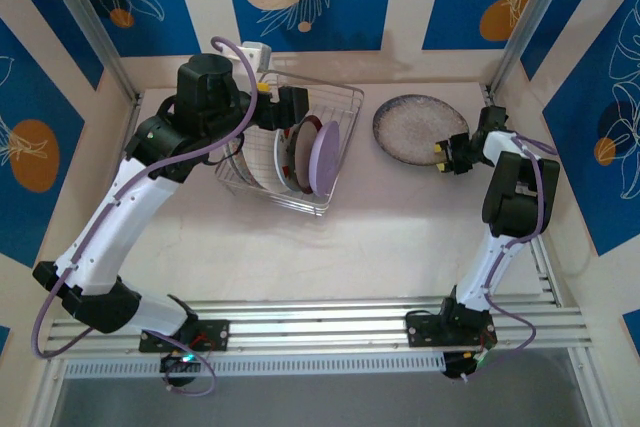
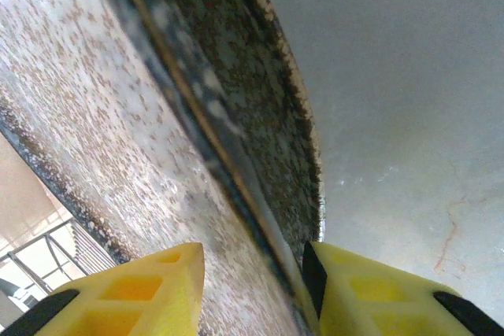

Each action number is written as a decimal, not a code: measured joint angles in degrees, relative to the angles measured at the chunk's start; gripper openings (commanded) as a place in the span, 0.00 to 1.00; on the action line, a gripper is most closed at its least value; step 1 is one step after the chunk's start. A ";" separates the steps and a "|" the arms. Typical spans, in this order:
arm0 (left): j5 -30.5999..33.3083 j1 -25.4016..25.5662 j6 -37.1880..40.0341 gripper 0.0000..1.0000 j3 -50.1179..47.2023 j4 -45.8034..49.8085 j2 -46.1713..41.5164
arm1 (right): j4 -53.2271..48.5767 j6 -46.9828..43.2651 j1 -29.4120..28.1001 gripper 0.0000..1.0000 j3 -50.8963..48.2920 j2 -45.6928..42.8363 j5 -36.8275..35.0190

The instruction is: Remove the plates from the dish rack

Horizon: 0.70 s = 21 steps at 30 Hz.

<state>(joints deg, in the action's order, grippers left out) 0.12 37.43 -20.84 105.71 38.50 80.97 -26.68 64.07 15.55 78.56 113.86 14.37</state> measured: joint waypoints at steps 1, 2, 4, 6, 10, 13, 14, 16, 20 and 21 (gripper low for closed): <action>0.00 0.00 0.00 0.90 0.00 0.00 0.00 | -0.39 -0.07 0.00 0.39 0.17 0.09 -0.13; 0.00 0.00 0.00 0.90 0.00 0.02 0.00 | -0.83 -0.11 0.00 0.39 0.37 0.24 -0.24; 0.00 0.00 0.00 0.91 0.00 0.09 0.00 | -2.21 -0.15 -0.04 0.39 1.25 0.83 -0.63; 0.00 0.00 -0.02 0.91 0.00 0.11 0.00 | -3.17 -0.15 -0.07 0.39 1.84 1.29 -0.94; 0.00 0.00 -0.02 0.91 0.00 0.11 0.00 | -4.33 -0.13 -0.11 0.40 2.08 1.40 -1.38; 0.00 0.00 -0.02 0.91 0.00 0.11 0.00 | -5.09 -0.13 -0.20 0.41 2.84 1.51 -1.55; 0.00 0.00 -0.02 0.90 0.00 0.11 0.00 | -5.40 -0.13 -0.20 0.42 3.19 1.55 -1.57; 0.00 0.00 -0.02 0.90 0.00 0.11 0.00 | -5.84 -0.11 -0.20 0.42 3.65 1.55 -1.81; 0.00 0.00 -0.02 0.90 0.00 0.13 0.00 | -6.38 0.13 -0.20 0.43 4.00 1.62 -2.01; 0.00 0.00 -0.02 0.91 0.00 0.13 0.00 | -6.47 0.26 -0.22 0.43 4.13 1.68 -1.99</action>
<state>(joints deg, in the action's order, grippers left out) 0.12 37.43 -20.86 105.71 38.63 80.97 -33.15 64.34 15.33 82.70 115.55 12.38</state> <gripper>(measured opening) 0.905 0.430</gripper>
